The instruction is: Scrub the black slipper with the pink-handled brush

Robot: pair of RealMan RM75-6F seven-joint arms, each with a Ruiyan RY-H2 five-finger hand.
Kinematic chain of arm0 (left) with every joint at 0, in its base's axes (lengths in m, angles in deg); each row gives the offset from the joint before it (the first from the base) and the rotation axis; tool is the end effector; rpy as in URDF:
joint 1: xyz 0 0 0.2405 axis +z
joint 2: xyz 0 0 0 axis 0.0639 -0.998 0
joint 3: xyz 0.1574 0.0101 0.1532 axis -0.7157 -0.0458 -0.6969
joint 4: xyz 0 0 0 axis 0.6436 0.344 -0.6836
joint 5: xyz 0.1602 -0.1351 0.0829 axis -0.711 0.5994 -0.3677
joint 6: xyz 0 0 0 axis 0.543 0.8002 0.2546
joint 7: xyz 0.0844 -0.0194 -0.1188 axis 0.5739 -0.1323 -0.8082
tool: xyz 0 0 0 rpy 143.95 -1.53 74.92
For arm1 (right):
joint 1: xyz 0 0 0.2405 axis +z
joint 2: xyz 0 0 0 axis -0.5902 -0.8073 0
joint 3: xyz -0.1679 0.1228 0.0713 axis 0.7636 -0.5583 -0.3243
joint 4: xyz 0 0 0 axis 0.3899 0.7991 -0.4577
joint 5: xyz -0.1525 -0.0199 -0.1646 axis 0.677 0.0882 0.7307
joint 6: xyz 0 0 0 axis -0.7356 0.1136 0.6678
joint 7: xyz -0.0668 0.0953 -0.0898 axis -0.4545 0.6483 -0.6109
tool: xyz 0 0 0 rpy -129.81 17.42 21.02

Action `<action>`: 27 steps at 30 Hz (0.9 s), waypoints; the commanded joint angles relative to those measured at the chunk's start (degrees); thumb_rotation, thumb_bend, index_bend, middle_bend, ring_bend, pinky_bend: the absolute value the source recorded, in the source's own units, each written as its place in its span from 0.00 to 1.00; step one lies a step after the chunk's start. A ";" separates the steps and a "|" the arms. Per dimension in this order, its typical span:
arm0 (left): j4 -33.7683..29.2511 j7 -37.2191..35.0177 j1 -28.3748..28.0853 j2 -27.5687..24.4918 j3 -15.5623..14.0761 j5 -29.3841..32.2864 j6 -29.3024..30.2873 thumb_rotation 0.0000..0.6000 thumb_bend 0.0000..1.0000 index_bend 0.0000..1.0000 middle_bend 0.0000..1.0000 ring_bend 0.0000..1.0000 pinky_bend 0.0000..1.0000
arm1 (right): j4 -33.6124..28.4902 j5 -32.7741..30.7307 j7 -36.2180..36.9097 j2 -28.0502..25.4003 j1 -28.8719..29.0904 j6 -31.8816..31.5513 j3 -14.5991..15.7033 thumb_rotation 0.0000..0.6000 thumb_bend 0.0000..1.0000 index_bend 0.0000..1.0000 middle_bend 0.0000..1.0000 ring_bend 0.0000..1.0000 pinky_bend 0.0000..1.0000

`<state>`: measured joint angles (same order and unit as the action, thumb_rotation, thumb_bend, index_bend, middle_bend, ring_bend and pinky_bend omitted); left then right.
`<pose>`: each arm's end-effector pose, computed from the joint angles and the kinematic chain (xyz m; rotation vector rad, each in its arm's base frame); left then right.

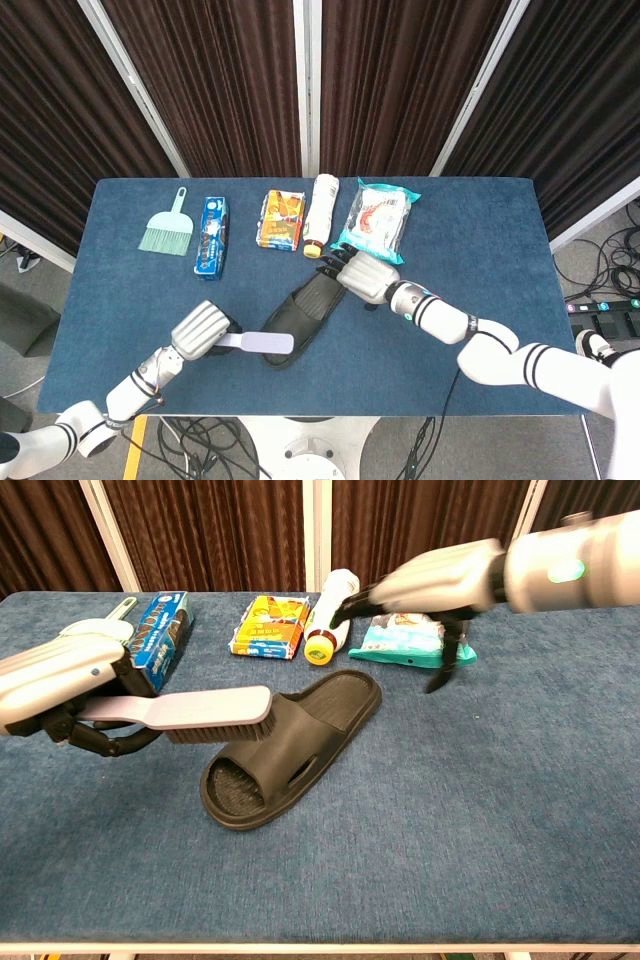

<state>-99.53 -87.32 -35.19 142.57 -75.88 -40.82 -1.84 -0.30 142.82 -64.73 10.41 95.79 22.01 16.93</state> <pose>-0.1906 0.2630 -0.0400 -2.0520 -0.8524 -1.3409 -0.0665 -0.3708 -0.0392 2.4351 -0.5079 0.6148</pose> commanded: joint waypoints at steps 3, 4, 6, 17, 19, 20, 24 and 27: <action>1.85 -0.60 -1.15 0.98 0.38 1.55 -1.67 1.00 0.48 1.00 1.00 1.00 1.00 | 9.11 -4.77 -3.46 8.23 5.35 5.17 0.96 1.00 0.03 0.00 0.00 0.00 0.00; 1.93 -0.77 -1.25 1.05 0.40 1.77 -1.85 1.00 0.48 1.00 1.00 1.00 1.00 | 9.73 -5.06 -3.60 8.79 5.76 5.36 1.20 1.00 0.03 0.00 0.00 0.00 0.00; 1.92 -1.23 -1.45 1.18 0.51 2.21 -1.93 1.00 0.48 1.00 1.00 1.00 1.00 | 10.91 -5.70 -3.69 9.78 6.55 5.68 1.66 1.00 0.03 0.00 0.00 0.00 0.00; 4.77 -1.53 -2.38 3.58 0.60 3.16 -1.77 1.00 0.48 1.00 1.00 1.00 1.00 | 20.72 -8.89 -3.74 16.64 10.91 8.41 3.88 1.00 0.05 0.00 0.03 0.00 0.00; 5.38 -1.29 -2.51 3.89 0.45 3.23 -1.93 1.00 0.48 1.00 1.00 1.00 1.00 | 22.27 -9.00 -3.42 17.88 11.40 8.51 4.07 1.00 0.09 0.03 0.08 0.00 0.00; 5.68 -1.25 -2.59 4.03 0.42 3.31 -2.05 1.00 0.48 1.00 1.00 1.00 1.00 | 22.84 -8.91 -3.20 18.40 11.55 8.46 4.20 1.00 0.10 0.06 0.10 0.00 0.00; 7.03 -1.20 -2.55 4.64 0.17 3.61 -1.95 1.00 0.48 1.00 1.00 1.00 1.00 | 23.28 -7.05 -1.46 19.18 11.13 6.06 4.67 1.00 0.20 0.35 0.26 0.09 0.11; 8.58 -1.05 -2.67 5.27 -0.12 3.45 -1.72 1.00 0.48 1.00 1.00 1.00 1.00 | 22.92 -5.41 0.01 18.64 10.61 5.03 5.56 1.00 0.24 0.49 0.35 0.17 0.19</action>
<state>-91.47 -88.47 -37.79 147.54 -75.85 -37.31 -3.67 22.81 136.56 -65.44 29.31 106.72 27.70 21.93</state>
